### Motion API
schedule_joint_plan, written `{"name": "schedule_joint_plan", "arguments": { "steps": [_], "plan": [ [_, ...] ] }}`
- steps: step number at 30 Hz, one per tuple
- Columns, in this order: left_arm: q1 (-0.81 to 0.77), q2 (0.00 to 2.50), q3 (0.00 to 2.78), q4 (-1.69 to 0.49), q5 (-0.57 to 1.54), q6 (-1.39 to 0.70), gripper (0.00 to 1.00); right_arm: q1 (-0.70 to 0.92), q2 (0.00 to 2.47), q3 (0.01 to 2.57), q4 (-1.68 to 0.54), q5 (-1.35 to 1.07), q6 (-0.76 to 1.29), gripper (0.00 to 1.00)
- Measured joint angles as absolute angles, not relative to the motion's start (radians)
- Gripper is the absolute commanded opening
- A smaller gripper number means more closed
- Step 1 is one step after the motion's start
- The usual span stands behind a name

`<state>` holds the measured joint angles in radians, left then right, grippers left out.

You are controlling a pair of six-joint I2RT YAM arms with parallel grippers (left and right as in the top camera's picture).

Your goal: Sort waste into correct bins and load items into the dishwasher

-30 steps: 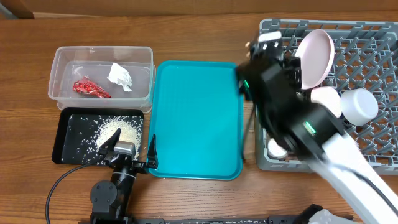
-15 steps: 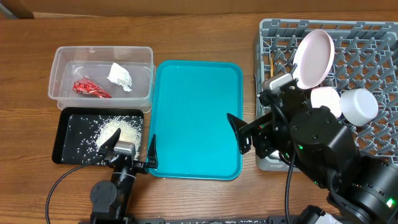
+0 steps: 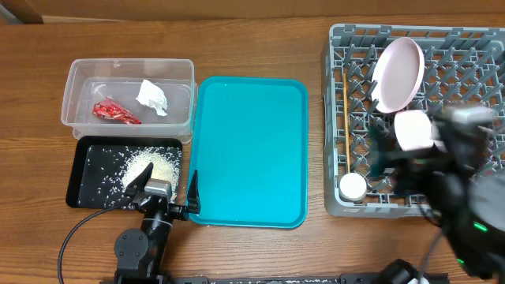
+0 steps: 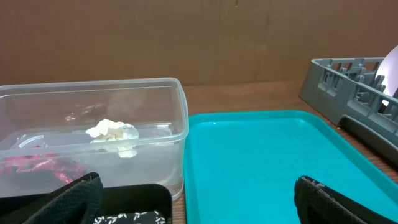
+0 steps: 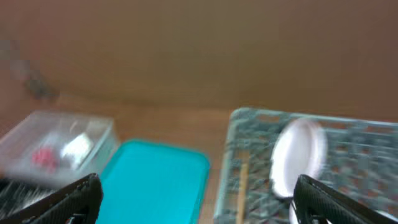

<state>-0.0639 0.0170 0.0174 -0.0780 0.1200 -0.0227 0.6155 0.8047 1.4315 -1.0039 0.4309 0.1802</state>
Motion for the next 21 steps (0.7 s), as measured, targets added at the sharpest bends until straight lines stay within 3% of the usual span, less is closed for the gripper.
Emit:
{"name": "schedule_joint_plan", "arguments": {
  "steps": [9,21],
  "plan": [
    [-0.064,0.017,0.017,-0.078,0.12,-0.023,1.0,0.319,0.499,1.006,-0.815,0.344,0.183,1.0],
    [-0.064,0.017,0.016,-0.077,0.12,-0.023,1.0,0.229,0.189,0.348,-0.362,0.182,0.183,1.0]
  ]
}}
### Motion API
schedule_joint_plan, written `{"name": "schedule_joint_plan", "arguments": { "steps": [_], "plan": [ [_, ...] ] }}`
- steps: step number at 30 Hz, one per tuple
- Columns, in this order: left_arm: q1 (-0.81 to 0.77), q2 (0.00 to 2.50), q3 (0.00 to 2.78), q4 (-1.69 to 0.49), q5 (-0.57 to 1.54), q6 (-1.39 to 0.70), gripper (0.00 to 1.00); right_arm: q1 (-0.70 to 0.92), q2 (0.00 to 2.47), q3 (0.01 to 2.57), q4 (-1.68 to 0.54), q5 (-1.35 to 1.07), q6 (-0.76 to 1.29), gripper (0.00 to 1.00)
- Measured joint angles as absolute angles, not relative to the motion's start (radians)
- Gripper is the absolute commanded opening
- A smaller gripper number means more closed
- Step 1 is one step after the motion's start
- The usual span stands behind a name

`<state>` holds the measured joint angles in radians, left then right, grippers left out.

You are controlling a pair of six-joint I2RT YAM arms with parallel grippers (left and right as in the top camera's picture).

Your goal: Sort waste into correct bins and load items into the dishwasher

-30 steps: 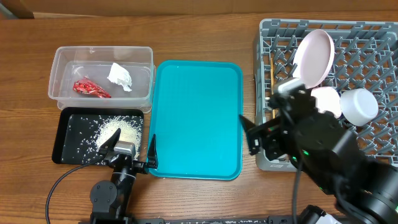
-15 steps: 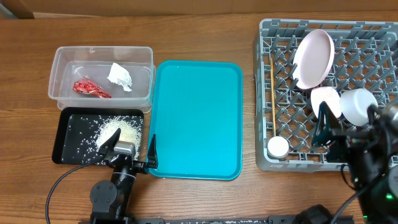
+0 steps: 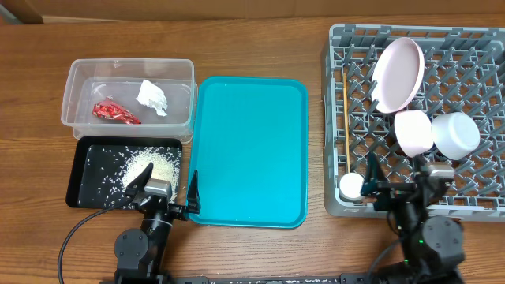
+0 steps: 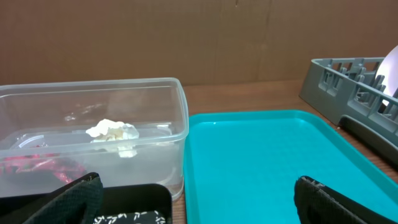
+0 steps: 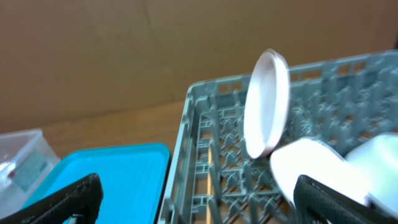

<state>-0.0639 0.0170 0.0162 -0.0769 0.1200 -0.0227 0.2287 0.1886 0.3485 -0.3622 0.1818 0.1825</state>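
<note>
The grey dish rack (image 3: 335, 118) at the right holds an upright pink plate (image 3: 398, 72), a pink cup (image 3: 413, 132), a white cup (image 3: 456, 134), a small white round piece (image 3: 351, 186) and a wooden chopstick (image 3: 346, 118). The clear bin (image 3: 75, 118) holds a red wrapper (image 3: 115, 112) and a crumpled white tissue (image 3: 152, 97). Rice lies in the black tray (image 3: 87, 189). The teal tray (image 3: 248, 150) is bare. My left gripper (image 3: 162, 189) stands open at the table's front between the black tray and the teal tray (image 4: 267, 162). My right gripper (image 3: 402, 180) stands open at the rack's front edge, holding nothing; the rack (image 5: 205, 124) and plate (image 5: 267, 112) lie ahead of it.
Wooden table (image 3: 252, 39) all round. The clear bin (image 4: 177, 124) stands just ahead of the left gripper (image 4: 199, 202). The right gripper (image 5: 199, 202) looks along the rack's left wall, with the teal tray (image 5: 106, 174) to its left.
My right arm was a blur over the rack's right side; now it rests low at the rack's front edge, open. The white cup now shows beside the pink cup. Left arm unchanged.
</note>
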Motion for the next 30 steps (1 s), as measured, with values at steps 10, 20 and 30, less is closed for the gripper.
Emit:
{"name": "schedule_joint_plan", "arguments": {
  "steps": [10,20,30],
  "plan": [
    [-0.064,0.017,0.015,-0.077,0.12,-0.023,1.0,0.186,0.015,0.058,-0.114,0.112,0.183,1.0],
    [-0.064,0.017,0.015,-0.076,0.12,-0.023,1.0,0.184,0.015,0.019,-0.076,0.108,0.183,1.0],
    [-0.064,0.017,0.015,-0.076,0.12,-0.023,1.0,0.184,0.015,0.019,-0.075,0.108,0.183,1.0]
  ]
}}
